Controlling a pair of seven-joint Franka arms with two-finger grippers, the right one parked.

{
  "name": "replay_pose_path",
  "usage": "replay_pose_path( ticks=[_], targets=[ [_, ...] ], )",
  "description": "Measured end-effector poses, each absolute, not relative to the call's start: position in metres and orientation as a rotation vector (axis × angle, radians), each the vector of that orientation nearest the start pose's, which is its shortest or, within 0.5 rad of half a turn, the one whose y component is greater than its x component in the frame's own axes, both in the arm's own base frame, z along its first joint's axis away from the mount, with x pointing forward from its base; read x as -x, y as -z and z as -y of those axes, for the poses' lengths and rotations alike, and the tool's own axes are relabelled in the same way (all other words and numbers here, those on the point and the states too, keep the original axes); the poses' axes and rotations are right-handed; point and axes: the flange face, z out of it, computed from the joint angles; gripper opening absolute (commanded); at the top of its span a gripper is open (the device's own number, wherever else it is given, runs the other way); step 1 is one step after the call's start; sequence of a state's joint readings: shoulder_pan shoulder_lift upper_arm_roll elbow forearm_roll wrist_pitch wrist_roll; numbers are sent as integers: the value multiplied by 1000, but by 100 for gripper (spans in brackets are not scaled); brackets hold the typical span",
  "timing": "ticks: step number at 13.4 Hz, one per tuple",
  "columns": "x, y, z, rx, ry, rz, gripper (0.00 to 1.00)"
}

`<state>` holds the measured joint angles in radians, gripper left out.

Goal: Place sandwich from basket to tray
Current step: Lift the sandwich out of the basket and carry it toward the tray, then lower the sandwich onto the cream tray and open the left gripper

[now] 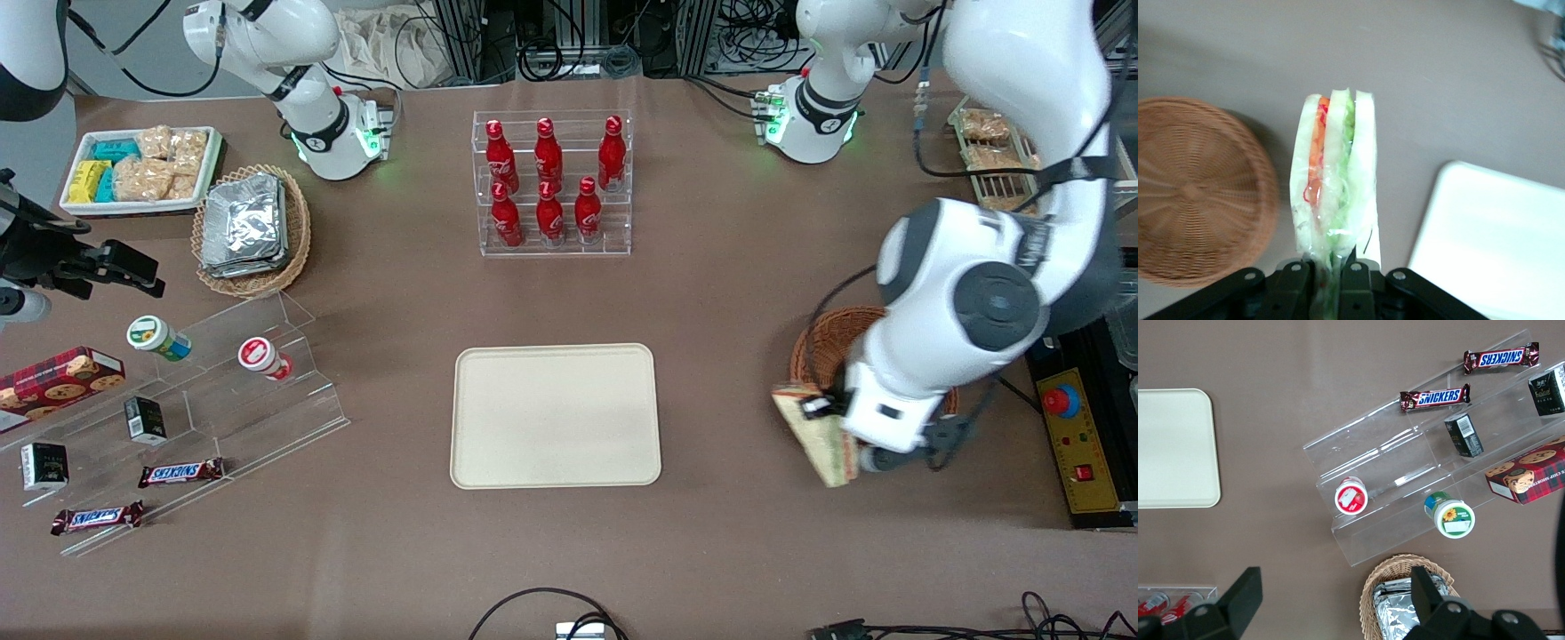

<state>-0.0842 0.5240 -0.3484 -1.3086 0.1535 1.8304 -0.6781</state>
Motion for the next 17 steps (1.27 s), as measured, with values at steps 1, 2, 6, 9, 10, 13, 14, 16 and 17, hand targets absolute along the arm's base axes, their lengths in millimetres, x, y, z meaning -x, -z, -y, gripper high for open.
replay_pose_path(
  ticks=[1, 2, 6, 9, 10, 13, 14, 16, 17],
  targets=[
    [-660, -444, 274, 3168, 1, 320, 0],
    [-653, -427, 309, 3180, -29, 241, 0],
    [-629, -334, 415, 3217, -125, 15, 0],
    [-617, -274, 437, 3200, -219, -45, 20],
    [-615, -263, 439, 3192, -242, -53, 38],
    [-614, -252, 437, 3181, -262, -54, 100],
    [-615, -253, 436, 3181, -258, -54, 100],
    [-621, -263, 432, 3189, -233, -40, 100],
    [-627, -273, 426, 3196, -208, -23, 100]
  ],
)
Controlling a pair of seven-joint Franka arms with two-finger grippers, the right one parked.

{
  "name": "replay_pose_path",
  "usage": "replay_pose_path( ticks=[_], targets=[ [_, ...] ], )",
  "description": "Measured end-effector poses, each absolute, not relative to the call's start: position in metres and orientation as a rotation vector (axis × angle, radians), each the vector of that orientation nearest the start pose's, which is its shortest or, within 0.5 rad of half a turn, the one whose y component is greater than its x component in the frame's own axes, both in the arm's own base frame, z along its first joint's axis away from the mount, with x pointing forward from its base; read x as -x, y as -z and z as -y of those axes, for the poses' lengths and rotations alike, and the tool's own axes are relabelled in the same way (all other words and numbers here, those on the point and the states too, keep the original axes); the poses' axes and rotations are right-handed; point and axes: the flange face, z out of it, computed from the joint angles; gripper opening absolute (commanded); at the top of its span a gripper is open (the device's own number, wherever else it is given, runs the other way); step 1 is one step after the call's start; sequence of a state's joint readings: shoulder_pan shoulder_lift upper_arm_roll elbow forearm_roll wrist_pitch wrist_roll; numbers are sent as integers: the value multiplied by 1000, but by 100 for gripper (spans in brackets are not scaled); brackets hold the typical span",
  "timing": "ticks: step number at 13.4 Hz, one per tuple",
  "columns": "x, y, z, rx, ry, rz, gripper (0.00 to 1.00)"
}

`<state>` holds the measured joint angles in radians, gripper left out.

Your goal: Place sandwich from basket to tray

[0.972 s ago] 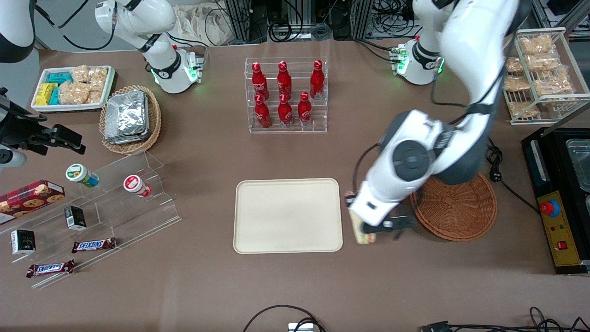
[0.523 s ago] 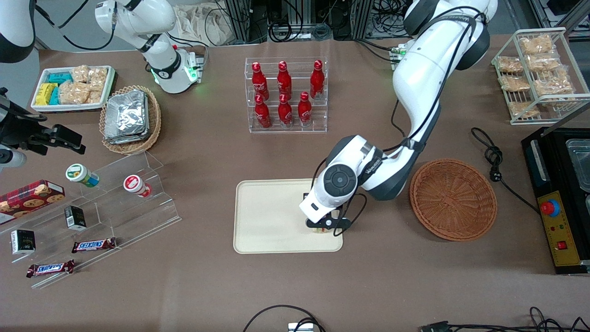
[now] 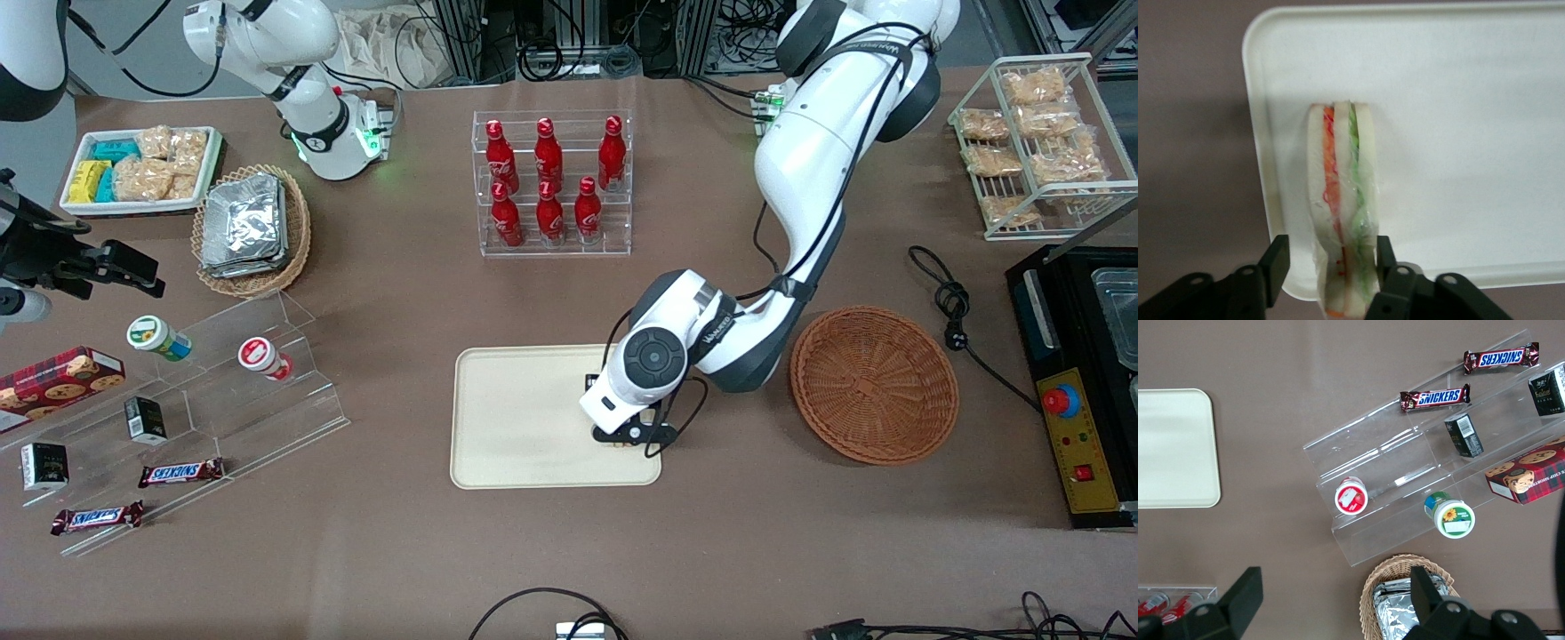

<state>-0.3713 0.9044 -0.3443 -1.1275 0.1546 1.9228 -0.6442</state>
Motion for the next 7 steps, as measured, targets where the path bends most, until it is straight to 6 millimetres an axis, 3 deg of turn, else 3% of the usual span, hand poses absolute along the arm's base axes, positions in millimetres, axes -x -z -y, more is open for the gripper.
replay_pose_path(
  ticks=[2, 5, 7],
  targets=[
    [-646, -305, 401, 3205, -153, 37, 100],
    [-660, -370, 331, 3132, -226, 151, 100],
    [-657, -413, 286, 3116, -193, 227, 100]
  ],
)
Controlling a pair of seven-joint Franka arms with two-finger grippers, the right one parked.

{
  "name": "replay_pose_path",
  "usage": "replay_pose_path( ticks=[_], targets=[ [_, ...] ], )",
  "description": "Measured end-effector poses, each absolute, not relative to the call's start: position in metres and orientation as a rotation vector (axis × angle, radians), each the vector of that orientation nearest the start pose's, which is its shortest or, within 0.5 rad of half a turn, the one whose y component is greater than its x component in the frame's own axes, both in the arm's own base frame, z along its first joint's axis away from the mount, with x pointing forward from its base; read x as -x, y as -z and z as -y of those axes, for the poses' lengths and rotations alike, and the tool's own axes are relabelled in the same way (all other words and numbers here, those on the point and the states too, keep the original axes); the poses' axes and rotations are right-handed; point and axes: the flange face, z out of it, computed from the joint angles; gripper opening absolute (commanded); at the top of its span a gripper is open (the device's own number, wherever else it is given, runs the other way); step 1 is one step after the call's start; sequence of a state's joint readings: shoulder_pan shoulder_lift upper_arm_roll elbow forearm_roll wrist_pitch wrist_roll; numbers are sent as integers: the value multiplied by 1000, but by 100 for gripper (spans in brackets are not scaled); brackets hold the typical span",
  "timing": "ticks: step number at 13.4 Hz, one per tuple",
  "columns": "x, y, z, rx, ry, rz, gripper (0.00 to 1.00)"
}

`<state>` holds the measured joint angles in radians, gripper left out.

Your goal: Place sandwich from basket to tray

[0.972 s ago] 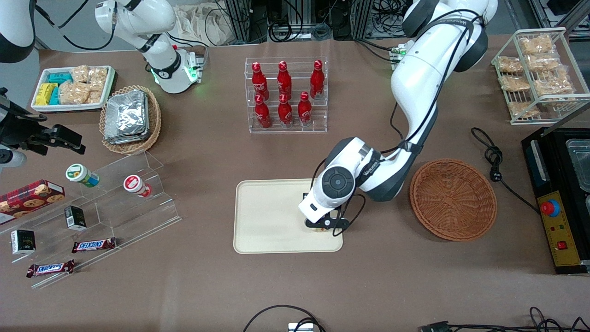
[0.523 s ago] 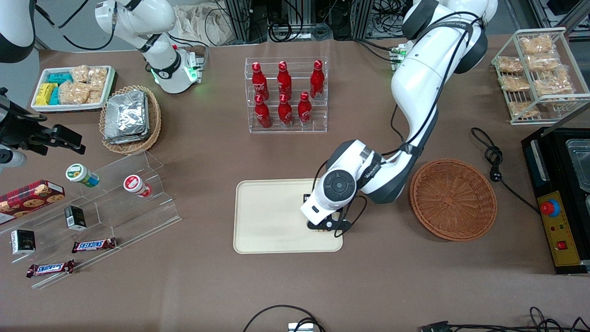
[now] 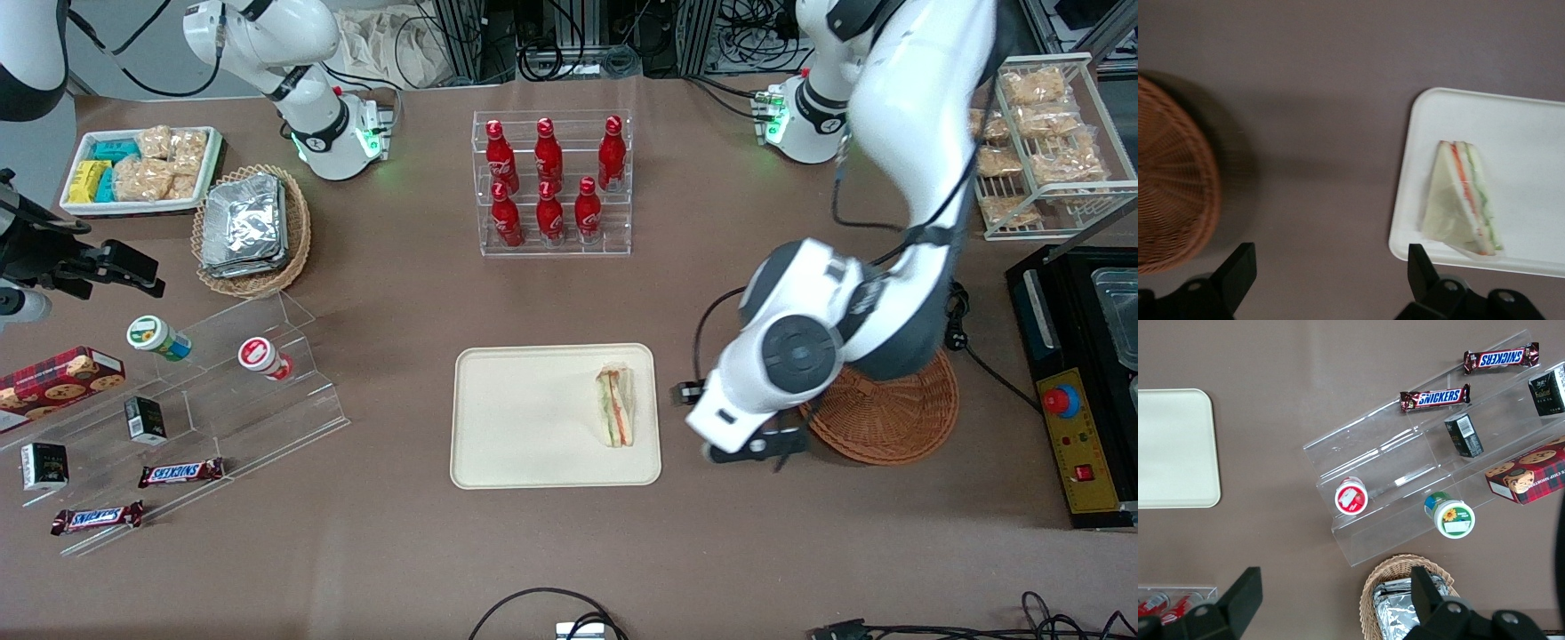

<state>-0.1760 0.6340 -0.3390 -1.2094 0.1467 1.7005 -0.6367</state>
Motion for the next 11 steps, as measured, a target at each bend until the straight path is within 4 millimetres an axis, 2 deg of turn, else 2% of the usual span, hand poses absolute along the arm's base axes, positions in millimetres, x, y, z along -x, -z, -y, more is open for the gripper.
replay_pose_path(
  ticks=[2, 3, 5, 7, 9, 11],
  targets=[
    [-635, -444, 246, 3152, -113, 324, 100],
    [-618, -452, 230, 3151, -71, 359, 100],
    [-577, -452, 198, 3106, -44, 407, 100],
    [-551, -452, 168, 3066, -50, 442, 100],
    [-546, -459, 145, 3058, -63, 385, 100],
    [-549, -471, 120, 3059, -79, 332, 100]
  ],
)
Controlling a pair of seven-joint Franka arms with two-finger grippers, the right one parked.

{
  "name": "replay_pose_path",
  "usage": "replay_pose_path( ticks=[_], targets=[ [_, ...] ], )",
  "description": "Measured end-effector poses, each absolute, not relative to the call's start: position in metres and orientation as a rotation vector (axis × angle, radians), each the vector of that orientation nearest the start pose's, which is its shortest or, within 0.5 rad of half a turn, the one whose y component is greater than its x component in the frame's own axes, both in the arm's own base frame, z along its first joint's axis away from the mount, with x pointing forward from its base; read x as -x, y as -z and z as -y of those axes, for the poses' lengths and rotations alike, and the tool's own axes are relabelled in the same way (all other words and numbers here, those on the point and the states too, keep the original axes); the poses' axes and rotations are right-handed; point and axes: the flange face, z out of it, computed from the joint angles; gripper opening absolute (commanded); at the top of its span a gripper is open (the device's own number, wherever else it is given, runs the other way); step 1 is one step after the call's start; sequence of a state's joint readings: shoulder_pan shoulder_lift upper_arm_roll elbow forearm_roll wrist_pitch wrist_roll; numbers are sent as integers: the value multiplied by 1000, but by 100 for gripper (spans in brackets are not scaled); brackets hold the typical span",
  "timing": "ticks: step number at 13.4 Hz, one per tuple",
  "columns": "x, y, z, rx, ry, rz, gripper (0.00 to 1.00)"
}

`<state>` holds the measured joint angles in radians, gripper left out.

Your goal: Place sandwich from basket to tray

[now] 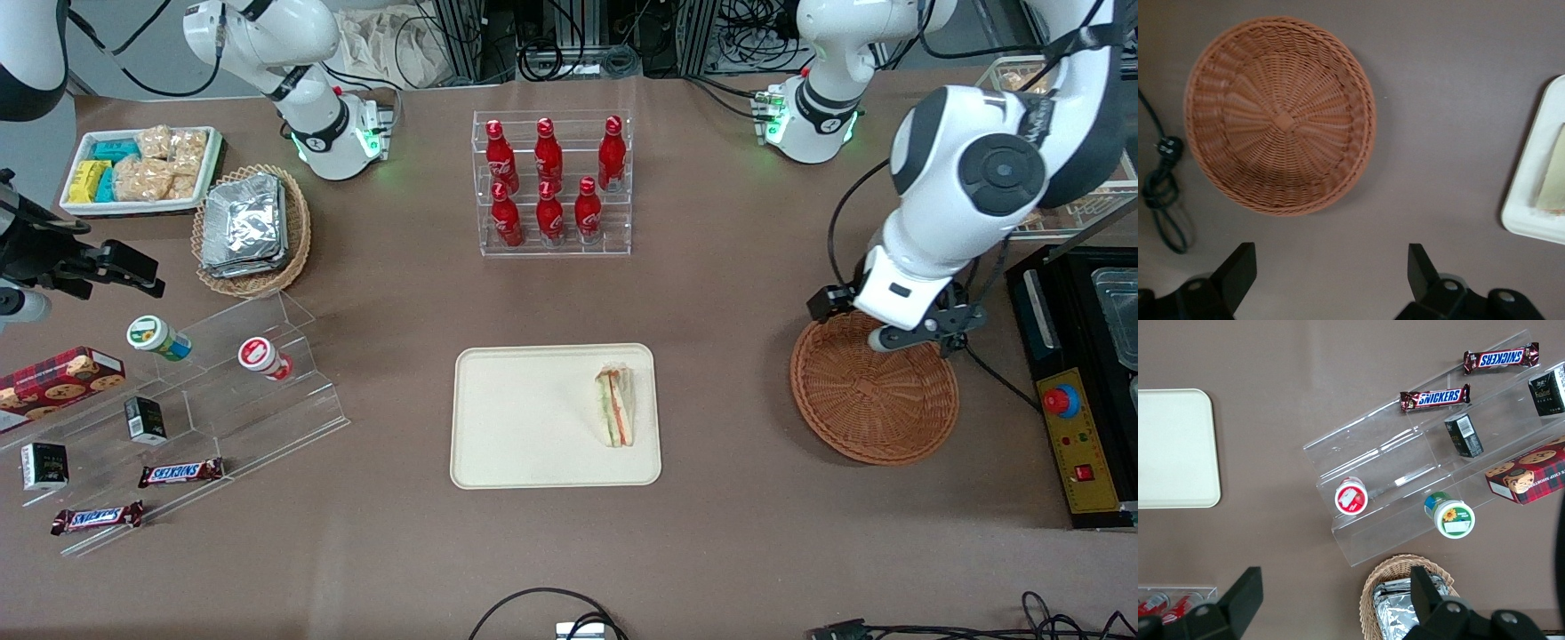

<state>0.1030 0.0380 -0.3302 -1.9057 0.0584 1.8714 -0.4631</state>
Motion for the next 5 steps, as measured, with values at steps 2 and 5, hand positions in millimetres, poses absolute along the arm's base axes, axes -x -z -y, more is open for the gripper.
replay_pose_path(
  ticks=[2, 5],
  targets=[
    [-557, -493, 100, 3056, -112, 333, 100],
    [-574, -526, 90, 3056, -209, 324, 100]
  ],
)
